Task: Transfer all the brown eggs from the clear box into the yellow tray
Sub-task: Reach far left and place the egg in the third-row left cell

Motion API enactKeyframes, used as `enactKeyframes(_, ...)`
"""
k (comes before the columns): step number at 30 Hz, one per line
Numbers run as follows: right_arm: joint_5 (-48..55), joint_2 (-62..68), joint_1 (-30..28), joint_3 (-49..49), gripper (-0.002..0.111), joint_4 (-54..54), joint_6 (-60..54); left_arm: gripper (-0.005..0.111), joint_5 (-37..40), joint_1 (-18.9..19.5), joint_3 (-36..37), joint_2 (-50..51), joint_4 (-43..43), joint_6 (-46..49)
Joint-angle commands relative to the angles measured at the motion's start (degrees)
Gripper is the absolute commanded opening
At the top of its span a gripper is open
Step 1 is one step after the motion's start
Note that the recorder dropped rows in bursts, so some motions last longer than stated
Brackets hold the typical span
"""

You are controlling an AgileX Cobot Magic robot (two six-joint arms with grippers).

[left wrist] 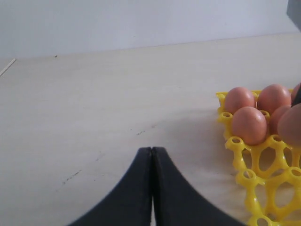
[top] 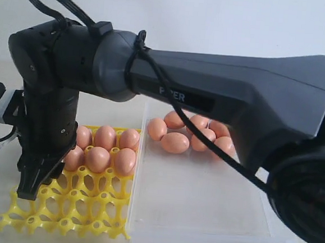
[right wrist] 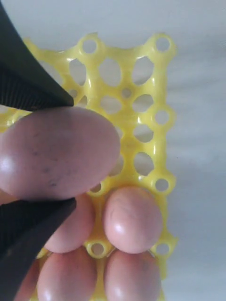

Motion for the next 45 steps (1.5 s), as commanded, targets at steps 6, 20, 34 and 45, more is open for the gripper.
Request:
enactKeyframes(6,-1.4,2.3,0.1,-1.1,0.0,-1.8,1.0,0.0,-0.1,0.2,-0.3,0.2,0.2,0.2)
enactKeyframes(20,-3.1,2.8,0.1,-1.1,0.026,-2.3,2.4,0.0,-0.1,0.2,-0.3,0.2,0.2,0.2)
enactKeyframes(34,-3.9,2.8,0.1,-1.1,0.054,-2.6,2.3,0.0,-0.1,0.2,-0.3,0.2,0.2,0.2)
enactKeyframes(45,-5.5,2.8,0.1,-1.1,0.057,-3.9,2.4,0.0,-0.1,0.2,-0.3,0.2,0.2,0.2)
